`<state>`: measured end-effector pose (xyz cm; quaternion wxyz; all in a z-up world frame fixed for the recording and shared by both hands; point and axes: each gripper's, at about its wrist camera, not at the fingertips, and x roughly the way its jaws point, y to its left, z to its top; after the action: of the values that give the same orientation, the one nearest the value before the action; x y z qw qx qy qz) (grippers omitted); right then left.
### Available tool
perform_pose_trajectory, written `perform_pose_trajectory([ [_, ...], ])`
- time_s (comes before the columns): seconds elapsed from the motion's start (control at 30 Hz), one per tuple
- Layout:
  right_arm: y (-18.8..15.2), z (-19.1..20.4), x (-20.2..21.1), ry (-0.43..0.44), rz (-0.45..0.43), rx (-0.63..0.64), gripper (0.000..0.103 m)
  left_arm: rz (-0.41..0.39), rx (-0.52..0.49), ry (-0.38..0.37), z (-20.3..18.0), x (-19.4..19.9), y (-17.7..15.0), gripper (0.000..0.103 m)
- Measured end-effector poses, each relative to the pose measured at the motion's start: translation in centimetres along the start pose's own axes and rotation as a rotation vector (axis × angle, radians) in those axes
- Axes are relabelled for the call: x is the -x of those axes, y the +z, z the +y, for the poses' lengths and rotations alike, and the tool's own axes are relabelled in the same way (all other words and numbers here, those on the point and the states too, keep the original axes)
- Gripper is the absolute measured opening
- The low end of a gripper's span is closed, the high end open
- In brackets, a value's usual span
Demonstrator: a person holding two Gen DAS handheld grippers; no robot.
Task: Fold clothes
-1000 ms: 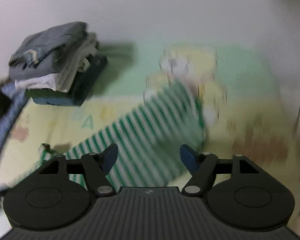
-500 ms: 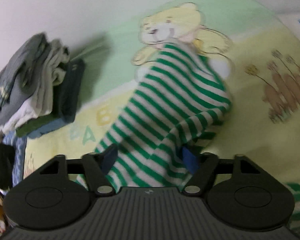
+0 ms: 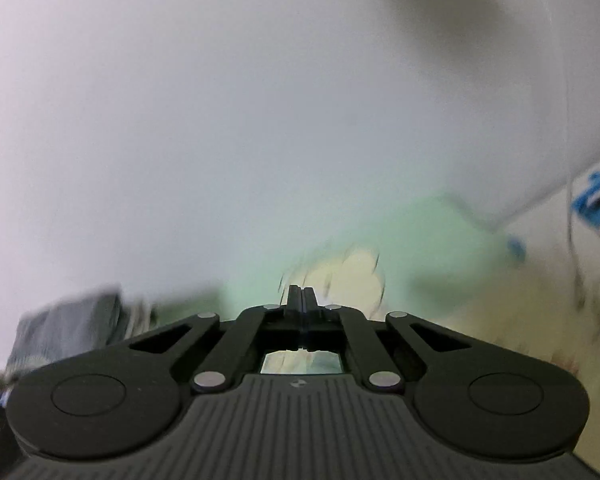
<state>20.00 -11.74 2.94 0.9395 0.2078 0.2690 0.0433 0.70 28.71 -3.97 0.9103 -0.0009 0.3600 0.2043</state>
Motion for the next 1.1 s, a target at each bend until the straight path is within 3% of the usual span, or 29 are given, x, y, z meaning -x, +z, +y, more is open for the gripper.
perform_pose_trajectory([
  [0.07, 0.9, 0.1, -1.0, -0.02, 0.06, -0.002, 0.014, 0.025, 0.044, 0.011, 1.3, -0.1, -0.6, 0.002],
  [0.1, 0.6, 0.0, -1.3, 0.004, 0.112, -0.014, 0.024, 0.037, 0.066, 0.017, 2.0, -0.1, -0.9, 0.002],
  [0.13, 0.1, -0.1, -1.7, 0.035, 0.17, -0.019, 0.045, 0.051, 0.083, 0.016, 2.6, -0.1, -1.3, 0.003],
  [0.2, -1.6, 0.0, -2.3, 0.036, 0.278, -0.003, 0.07, 0.072, 0.067, -0.004, 2.7, 0.6, -2.4, 0.008],
  [0.23, -2.7, -0.1, -2.5, 0.004, 0.325, 0.012, 0.072, 0.073, 0.041, -0.009, 2.4, 0.8, -2.8, 0.013],
  [0.37, -7.4, -1.2, -3.7, -0.064, 0.499, -0.024, 0.072, 0.061, -0.056, -0.092, -0.6, 2.2, -4.3, 0.06],
  [0.43, -9.1, -1.5, -4.4, -0.048, 0.553, -0.081, 0.072, 0.064, -0.087, -0.13, -2.3, 2.5, -4.7, 0.065],
  [0.5, -10.2, -1.0, -5.0, -0.07, 0.568, -0.105, 0.072, 0.067, -0.111, -0.169, -4.0, 3.0, -5.1, 0.065],
  [0.57, -10.4, -0.3, -5.3, -0.061, 0.522, -0.101, 0.068, 0.06, -0.139, -0.194, -5.4, 3.4, -5.3, 0.066],
  [0.63, -9.9, 0.7, -6.0, 0.003, 0.492, -0.076, 0.013, 0.059, -0.158, -0.209, -6.2, 3.9, -5.6, 0.067],
  [0.73, -7.9, 1.8, -6.9, 0.067, 0.446, -0.106, 0.012, 0.074, -0.154, -0.212, -6.4, 4.5, -6.0, 0.077],
  [0.87, -3.0, 3.8, -7.1, 0.084, 0.231, -0.057, 0.011, 0.096, -0.111, -0.222, -5.8, 5.2, -7.0, 0.077],
  [1.0, 0.4, 4.3, -8.4, 0.106, 0.076, -0.03, 0.006, 0.121, -0.11, -0.244, -5.6, 6.1, -8.1, 0.078],
  [1.07, 0.5, 4.5, -10.6, 0.15, 0.125, 0.045, 0.011, 0.138, -0.115, -0.261, -5.6, 6.4, -8.6, 0.078],
  [1.1, 0.2, 4.6, -11.7, 0.116, 0.176, 0.084, 0.015, 0.144, -0.123, -0.27, -5.7, 6.5, -8.9, 0.079],
])
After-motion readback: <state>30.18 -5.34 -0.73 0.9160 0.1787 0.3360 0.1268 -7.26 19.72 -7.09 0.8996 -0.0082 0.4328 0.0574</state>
